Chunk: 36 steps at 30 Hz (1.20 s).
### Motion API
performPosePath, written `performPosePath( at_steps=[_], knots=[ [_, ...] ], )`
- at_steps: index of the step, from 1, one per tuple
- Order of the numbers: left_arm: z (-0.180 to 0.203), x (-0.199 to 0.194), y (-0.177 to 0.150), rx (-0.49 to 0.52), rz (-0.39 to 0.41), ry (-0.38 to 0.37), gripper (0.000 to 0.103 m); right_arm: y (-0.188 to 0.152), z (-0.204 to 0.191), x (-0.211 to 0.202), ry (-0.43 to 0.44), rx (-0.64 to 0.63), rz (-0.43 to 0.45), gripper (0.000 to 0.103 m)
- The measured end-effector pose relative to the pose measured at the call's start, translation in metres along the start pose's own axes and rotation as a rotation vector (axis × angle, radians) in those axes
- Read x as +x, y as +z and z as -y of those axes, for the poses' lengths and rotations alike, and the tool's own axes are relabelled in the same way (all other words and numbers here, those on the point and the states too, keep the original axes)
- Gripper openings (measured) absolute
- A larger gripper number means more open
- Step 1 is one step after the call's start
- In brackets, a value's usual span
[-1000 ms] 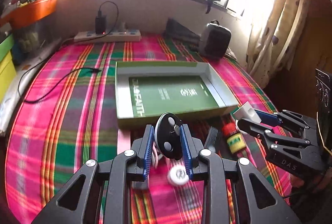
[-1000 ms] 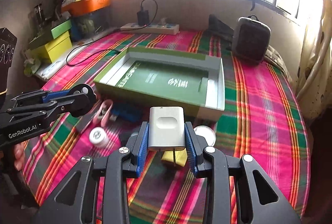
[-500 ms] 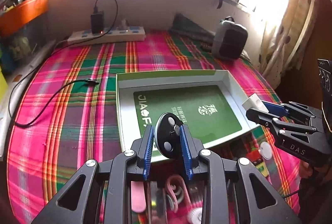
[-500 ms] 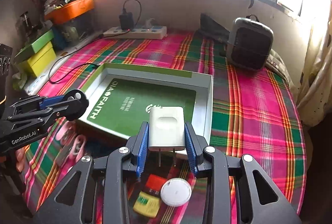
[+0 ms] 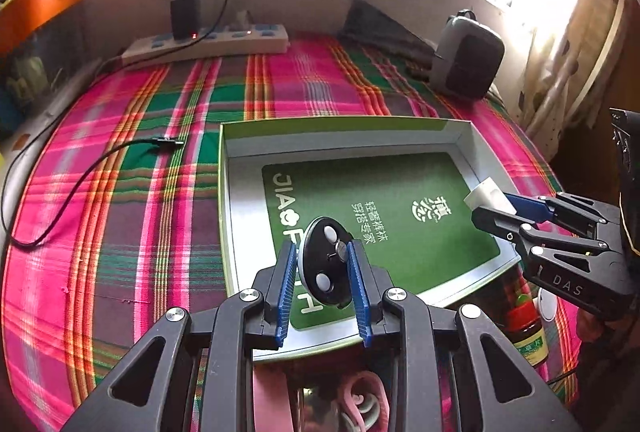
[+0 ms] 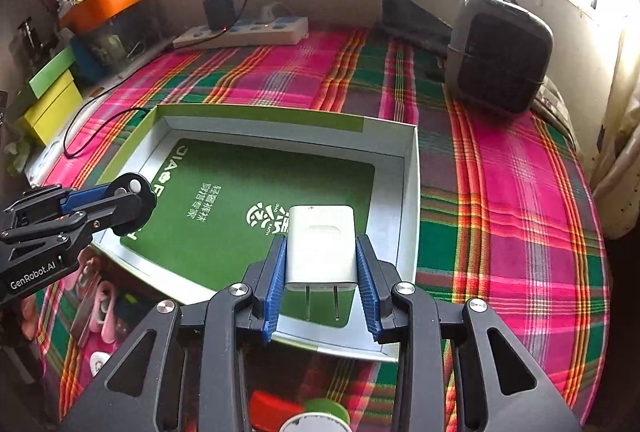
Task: Organize rigid objects
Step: 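Carry the key fob with the left tool while the right tool carries the charger into the green box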
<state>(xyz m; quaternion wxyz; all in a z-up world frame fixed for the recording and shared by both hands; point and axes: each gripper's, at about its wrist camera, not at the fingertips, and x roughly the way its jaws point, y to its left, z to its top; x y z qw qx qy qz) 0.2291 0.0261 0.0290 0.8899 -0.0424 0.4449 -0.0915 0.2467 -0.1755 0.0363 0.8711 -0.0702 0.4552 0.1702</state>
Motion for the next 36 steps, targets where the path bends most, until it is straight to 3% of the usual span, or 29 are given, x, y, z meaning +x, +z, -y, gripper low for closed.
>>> performPosePath(
  at_steps=[24,36],
  knots=[
    [0.004,0.008,-0.001,0.017,-0.019,0.017,0.026,0.0,0.002,0.017,0.0,0.003,-0.026,0.035],
    [0.008,0.003,-0.001,0.026,-0.002,0.021,0.04,0.0,0.003,0.015,0.005,0.025,-0.017,0.035]
  ],
)
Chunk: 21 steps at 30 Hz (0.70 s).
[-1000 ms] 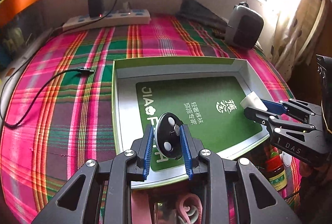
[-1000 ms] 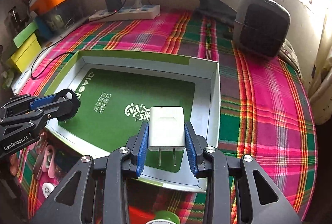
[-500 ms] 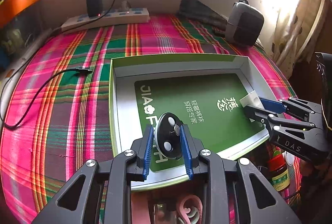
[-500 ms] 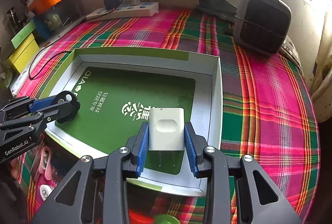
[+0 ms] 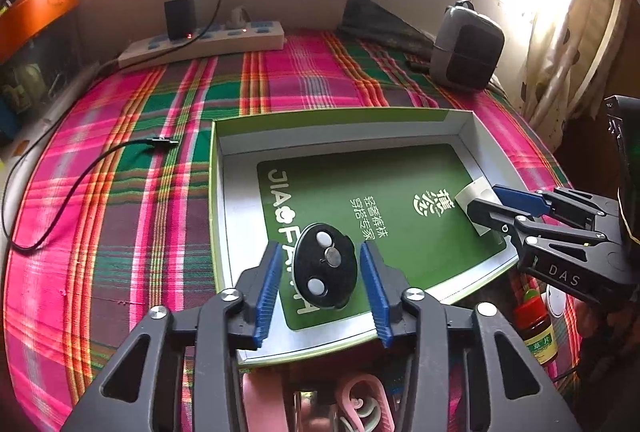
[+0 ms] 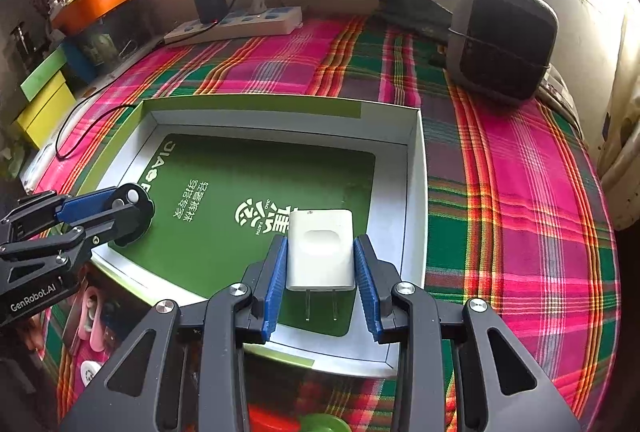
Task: Organize rigid objects
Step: 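Open the left tool to drop the fob while the right tool releases the charger in the box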
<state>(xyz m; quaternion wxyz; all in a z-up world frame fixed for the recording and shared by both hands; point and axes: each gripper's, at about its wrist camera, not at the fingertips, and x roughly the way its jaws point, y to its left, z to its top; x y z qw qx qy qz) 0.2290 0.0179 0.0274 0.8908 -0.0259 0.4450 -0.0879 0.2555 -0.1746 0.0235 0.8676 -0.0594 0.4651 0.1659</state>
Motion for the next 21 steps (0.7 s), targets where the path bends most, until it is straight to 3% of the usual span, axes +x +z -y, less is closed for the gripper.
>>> performPosePath(
  at_steps=[11,21],
  knots=[
    [-0.001,-0.022,-0.002,-0.012,0.046,0.004,0.041,-0.003,0.001,-0.019,0.009,0.025,0.049,0.042],
    [-0.004,-0.051,-0.018,-0.027,0.09,0.01,0.041,-0.014,0.0,-0.047,0.022,0.042,0.098,0.043]
  ],
)
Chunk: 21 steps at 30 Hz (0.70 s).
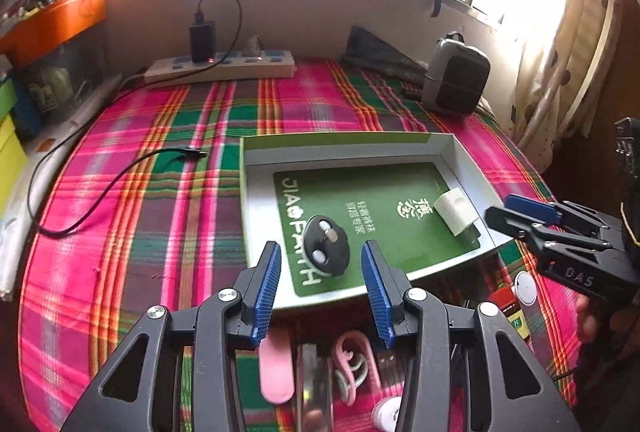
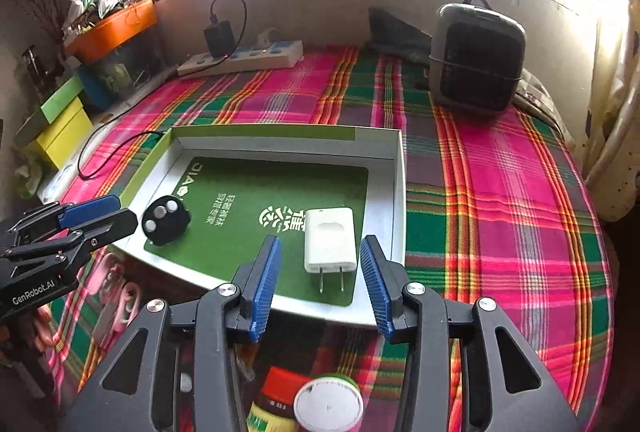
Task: Organize rigid objects
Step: 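Open the left tool to drop the fob while the right tool releases the charger in the box, then grasp the pink plastic clip with the left tool while the right tool grasps the white-lidded jar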
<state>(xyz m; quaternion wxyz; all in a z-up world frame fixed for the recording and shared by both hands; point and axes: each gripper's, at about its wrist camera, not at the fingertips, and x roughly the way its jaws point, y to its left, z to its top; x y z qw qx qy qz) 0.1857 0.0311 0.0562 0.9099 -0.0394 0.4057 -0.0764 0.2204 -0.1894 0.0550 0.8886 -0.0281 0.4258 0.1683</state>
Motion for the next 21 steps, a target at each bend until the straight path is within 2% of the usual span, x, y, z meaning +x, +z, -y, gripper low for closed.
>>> performPosePath(
  at_steps=[10,21],
  knots=[
    [-0.021,-0.024,-0.026,-0.06,0.016,0.009,0.041,-0.024,0.007,-0.032,-0.024,0.026,0.05,0.043],
    [-0.042,-0.041,-0.055,-0.132,0.022,0.028,0.041,-0.063,0.04,-0.054,-0.073,0.132,0.066,0.043]
  ],
)
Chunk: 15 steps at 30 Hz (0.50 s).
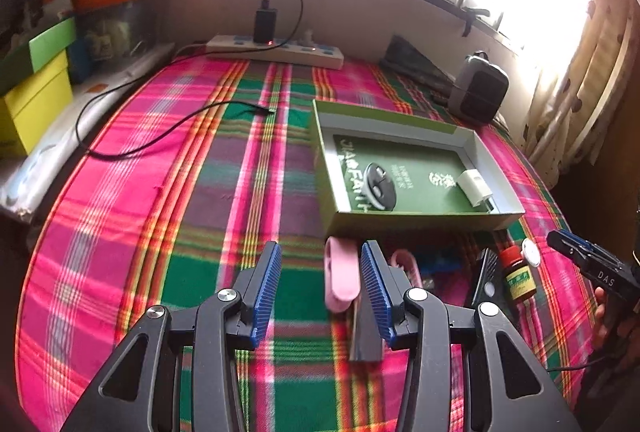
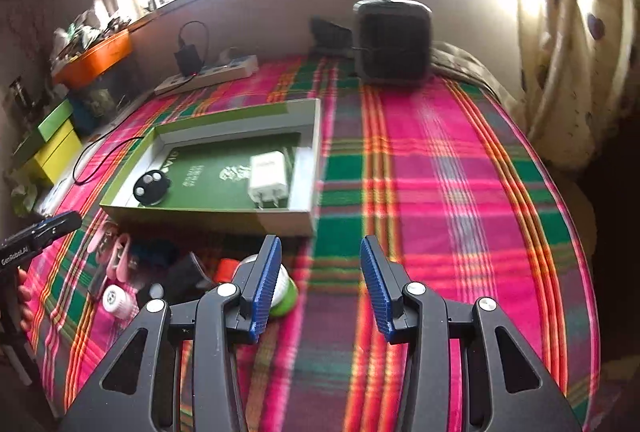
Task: Organize rigid objects
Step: 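Grasp the pink plastic clip with the left tool while the right tool grasps the white-lidded jar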
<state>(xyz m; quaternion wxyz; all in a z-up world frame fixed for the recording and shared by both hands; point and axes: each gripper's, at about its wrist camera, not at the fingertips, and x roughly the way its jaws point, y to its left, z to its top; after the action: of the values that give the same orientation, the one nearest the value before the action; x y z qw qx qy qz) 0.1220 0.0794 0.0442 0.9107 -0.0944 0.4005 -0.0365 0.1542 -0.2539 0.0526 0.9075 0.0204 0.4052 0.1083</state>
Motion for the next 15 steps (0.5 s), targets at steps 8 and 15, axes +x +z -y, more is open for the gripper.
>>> performPosePath(
  at_steps=[8,15],
  knots=[
    [-0.004,0.004,-0.013,-0.019,-0.03,-0.011,0.041,-0.012,-0.004,-0.001,0.061,0.003,-0.011,0.043],
    [-0.003,0.006,-0.015,-0.021,-0.038,-0.02,0.042,-0.009,-0.02,0.006,0.096,-0.02,-0.013,0.044]
  ],
)
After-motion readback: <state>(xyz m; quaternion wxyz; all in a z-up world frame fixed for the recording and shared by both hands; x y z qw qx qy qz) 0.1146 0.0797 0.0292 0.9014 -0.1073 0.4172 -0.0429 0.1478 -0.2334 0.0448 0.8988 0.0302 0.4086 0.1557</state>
